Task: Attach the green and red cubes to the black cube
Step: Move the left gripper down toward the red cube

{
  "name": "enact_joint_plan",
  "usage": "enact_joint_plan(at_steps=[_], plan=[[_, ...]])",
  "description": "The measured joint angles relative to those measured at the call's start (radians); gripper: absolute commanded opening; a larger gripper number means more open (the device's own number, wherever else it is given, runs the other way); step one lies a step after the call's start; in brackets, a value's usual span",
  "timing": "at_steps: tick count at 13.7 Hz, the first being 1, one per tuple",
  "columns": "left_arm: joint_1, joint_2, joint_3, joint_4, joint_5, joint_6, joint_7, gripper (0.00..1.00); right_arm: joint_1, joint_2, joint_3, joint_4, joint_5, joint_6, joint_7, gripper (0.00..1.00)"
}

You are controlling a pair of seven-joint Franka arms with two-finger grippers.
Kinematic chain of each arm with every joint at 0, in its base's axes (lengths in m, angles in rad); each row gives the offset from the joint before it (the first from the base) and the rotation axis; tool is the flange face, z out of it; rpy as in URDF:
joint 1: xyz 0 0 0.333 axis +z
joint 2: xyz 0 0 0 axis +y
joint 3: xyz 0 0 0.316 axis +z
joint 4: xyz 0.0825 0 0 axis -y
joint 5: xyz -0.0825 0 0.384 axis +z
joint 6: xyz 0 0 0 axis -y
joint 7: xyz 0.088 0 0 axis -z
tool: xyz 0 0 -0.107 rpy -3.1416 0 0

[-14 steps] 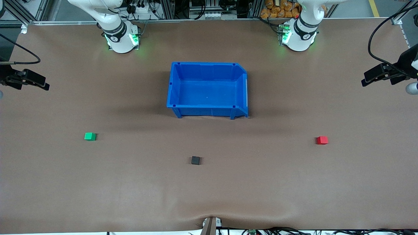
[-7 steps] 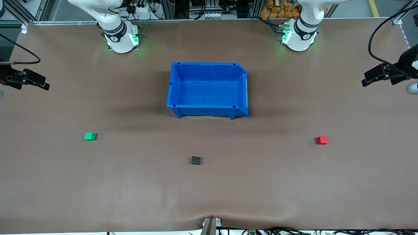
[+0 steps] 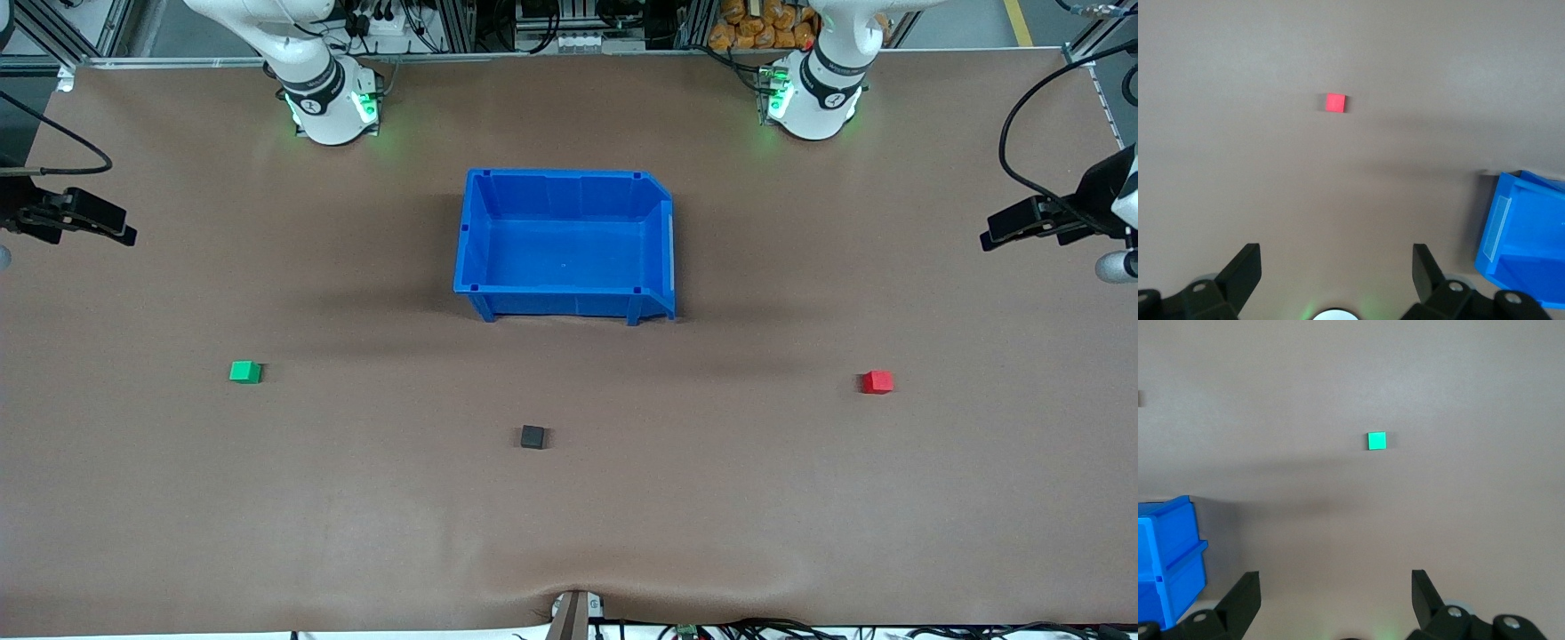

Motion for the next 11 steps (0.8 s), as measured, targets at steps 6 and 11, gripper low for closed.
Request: enact_joint_plan(at_steps=[6,11], plan=[[-0.002,0.106,-0.002,0.035,0.031,0.018,0.0,1.0,0.003,0.0,0.001,0.0,0.0,0.0,0.0,1.0],[0.002,0.168,0.001,0.047,0.064,0.038,0.0,1.0,0.004,0.0,0.001,0.0,0.0,-0.001,0.0,1.0]])
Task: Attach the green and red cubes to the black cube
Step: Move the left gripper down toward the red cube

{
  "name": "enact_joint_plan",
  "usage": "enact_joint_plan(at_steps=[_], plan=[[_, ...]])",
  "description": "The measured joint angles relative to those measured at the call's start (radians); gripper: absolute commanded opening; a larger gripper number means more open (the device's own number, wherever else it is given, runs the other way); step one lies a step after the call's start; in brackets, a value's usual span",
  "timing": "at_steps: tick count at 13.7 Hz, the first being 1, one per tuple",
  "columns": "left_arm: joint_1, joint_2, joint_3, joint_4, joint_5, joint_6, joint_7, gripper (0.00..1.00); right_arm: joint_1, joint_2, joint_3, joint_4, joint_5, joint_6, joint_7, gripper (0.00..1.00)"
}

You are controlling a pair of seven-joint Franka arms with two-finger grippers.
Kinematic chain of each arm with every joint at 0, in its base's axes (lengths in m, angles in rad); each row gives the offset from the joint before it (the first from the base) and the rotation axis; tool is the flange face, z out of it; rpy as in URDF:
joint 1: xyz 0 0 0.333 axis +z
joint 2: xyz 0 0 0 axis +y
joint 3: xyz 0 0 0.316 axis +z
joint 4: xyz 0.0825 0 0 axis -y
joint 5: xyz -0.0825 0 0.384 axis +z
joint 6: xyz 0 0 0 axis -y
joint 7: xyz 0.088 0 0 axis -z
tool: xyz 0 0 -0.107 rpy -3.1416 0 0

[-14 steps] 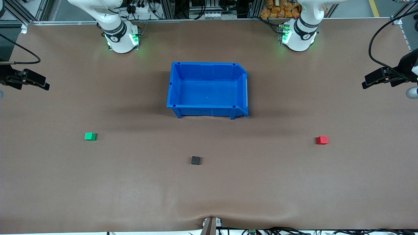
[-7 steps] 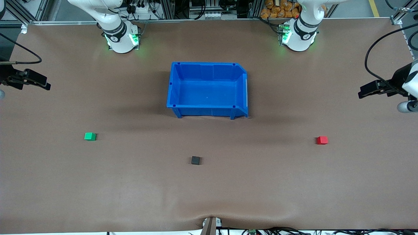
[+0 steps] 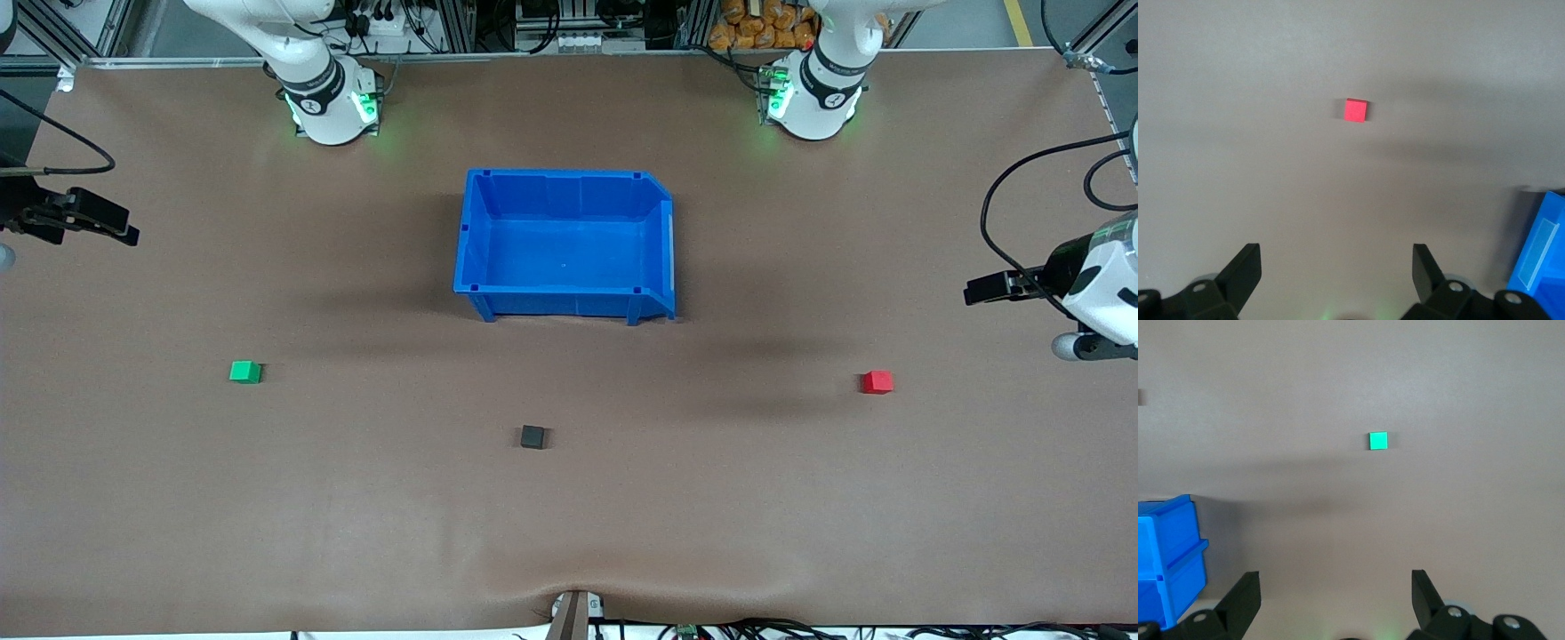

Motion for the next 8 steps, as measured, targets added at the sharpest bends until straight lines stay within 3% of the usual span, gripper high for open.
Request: enact_joint_plan(at_steps=[5,8], plan=[[-0.003,0.043,0.0,0.03,0.007,0.022,0.0,1.0,0.0,0.0,0.0,0.0,0.0,0.0,0.0,1.0],[0.011,0.122,0.002,0.04,0.008,0.122,0.009,1.0,0.0,0.002,0.0,0.0,0.0,0.0,0.0,1.0]])
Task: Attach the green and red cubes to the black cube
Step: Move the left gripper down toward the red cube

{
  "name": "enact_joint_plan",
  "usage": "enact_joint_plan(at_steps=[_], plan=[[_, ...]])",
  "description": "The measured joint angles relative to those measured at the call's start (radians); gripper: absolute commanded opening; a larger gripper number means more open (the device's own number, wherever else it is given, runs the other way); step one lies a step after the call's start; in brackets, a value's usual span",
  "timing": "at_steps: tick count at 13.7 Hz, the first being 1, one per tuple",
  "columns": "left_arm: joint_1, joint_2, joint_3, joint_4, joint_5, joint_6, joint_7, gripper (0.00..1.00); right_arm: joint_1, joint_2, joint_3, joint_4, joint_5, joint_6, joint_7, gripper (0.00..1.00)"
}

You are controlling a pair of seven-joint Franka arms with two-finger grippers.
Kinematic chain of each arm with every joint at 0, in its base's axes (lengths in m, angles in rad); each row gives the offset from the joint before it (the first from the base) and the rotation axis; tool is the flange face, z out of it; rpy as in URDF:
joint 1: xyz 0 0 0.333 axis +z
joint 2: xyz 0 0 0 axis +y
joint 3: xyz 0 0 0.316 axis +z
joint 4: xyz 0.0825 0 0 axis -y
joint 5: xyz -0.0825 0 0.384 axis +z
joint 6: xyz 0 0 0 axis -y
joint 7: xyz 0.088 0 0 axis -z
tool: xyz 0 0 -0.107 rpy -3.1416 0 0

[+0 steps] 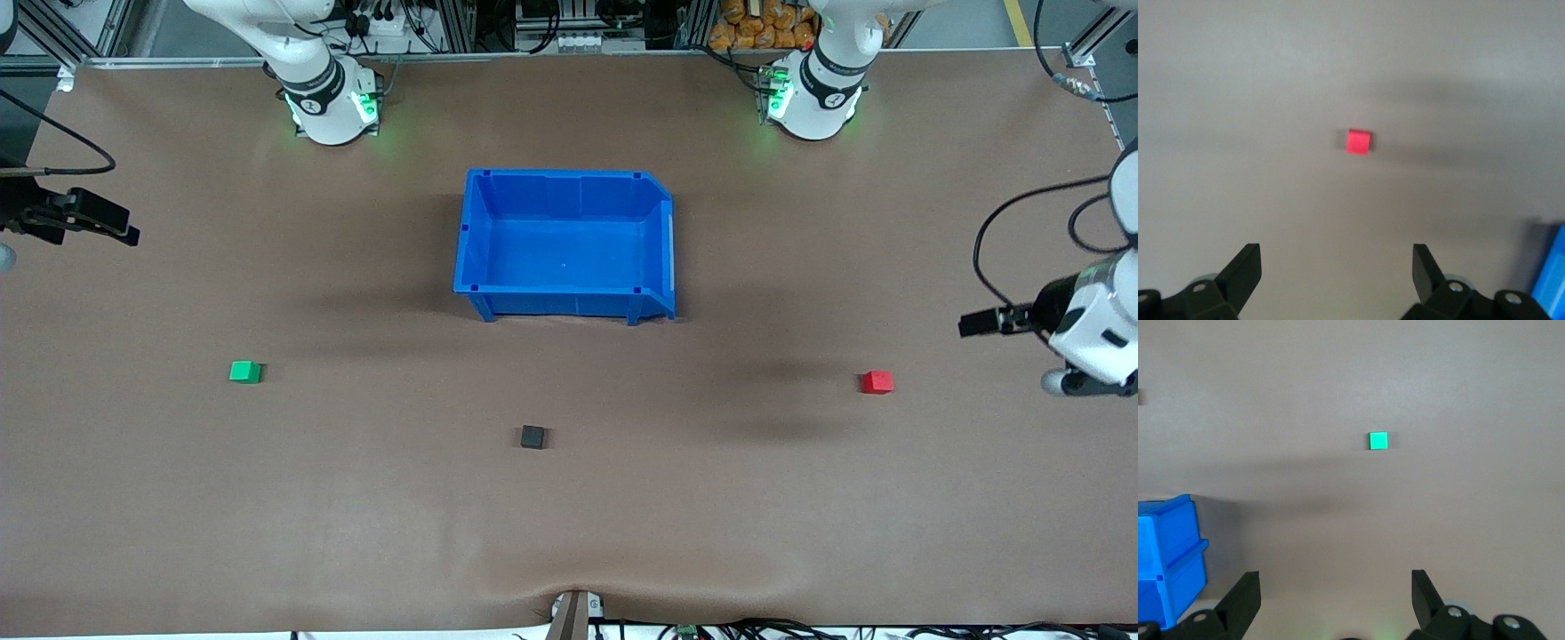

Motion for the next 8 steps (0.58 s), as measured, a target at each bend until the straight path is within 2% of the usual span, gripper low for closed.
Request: enact_joint_plan(at_steps=[3,8], plan=[[0.007,0.087,0.0,0.008,0.0,0.108,0.01,1.0,0.003,0.004,0.0,0.0,0.0,-0.001,0.0,1.0],[0.006,0.223,-0.002,0.012,0.0,0.205,0.014,1.0,0.009,0.01,0.0,0.0,0.0,-0.001,0.0,1.0]])
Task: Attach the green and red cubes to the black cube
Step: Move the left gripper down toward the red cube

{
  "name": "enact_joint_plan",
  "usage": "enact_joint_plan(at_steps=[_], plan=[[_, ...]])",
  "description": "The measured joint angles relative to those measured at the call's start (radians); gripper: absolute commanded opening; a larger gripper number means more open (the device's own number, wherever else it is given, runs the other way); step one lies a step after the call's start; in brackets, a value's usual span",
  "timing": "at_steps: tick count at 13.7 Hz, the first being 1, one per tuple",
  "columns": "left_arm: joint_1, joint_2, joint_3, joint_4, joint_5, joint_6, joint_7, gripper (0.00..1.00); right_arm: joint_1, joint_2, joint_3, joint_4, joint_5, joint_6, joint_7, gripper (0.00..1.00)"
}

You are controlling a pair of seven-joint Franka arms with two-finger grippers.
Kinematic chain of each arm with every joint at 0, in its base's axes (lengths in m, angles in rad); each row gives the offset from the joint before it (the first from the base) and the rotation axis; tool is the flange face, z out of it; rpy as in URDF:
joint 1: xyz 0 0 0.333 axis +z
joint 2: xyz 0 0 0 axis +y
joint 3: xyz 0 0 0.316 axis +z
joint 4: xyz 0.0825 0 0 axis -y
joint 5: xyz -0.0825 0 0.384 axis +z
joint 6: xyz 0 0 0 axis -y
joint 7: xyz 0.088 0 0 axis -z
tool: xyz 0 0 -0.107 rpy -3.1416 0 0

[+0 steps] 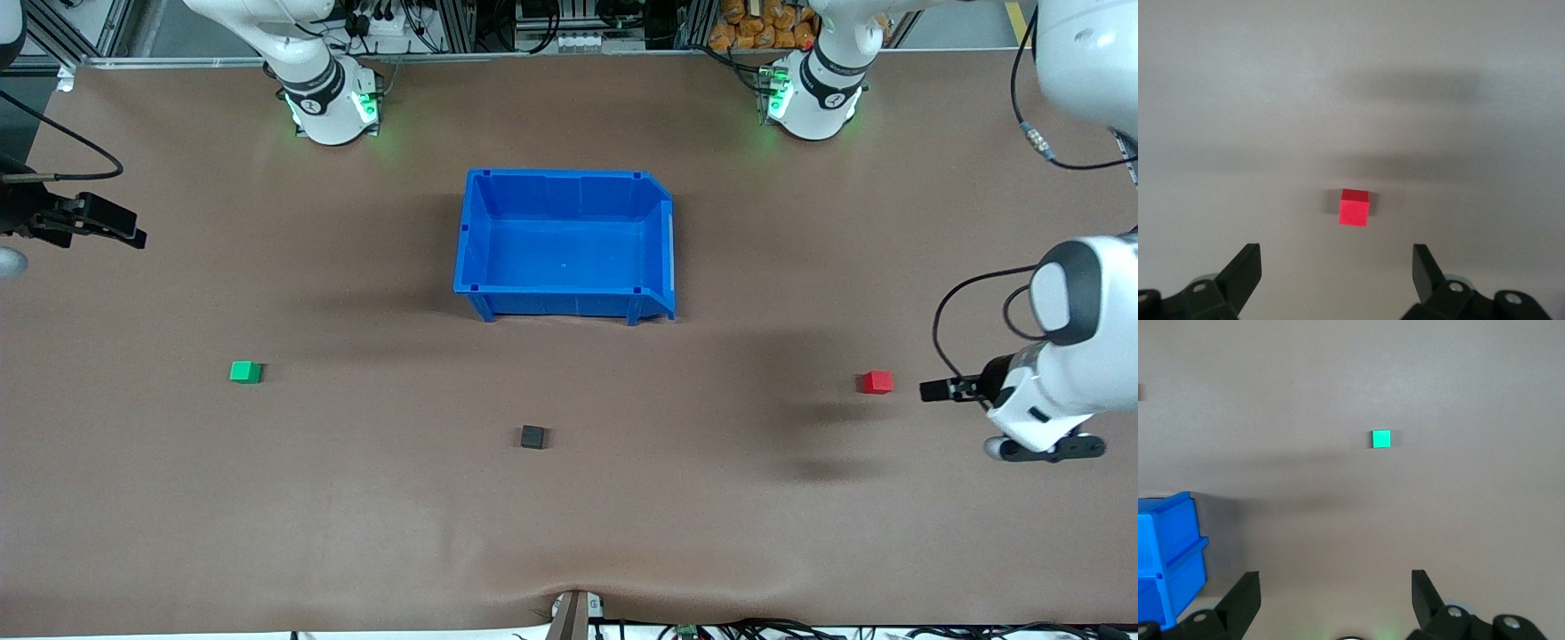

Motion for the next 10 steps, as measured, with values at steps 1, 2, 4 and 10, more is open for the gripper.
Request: enact_joint_plan(at_steps=[1,2,4,10], plan=[[-0.001,0.031,-0.002,0.0,0.0,0.006,0.0,1.0,0.0,0.001,0.0,0.0,0.0,0.0,0.0,1.0],[-0.002,0.058,-0.003,0.001,0.0,0.009,0.0,1.0,0.001,0.001,0.0,0.0,0.0,0.0,0.0,1.0],[-0.002,0.098,-0.005,0.002,0.0,0.012,0.0,1.0,0.002,0.001,0.0,0.0,0.0,0.0,0.0,1.0],[0.006,0.175,-0.004,0.003,0.0,0.039,0.001,1.0,0.003,0.022,-0.009,-0.001,0.012,-0.01,0.0,1.0]])
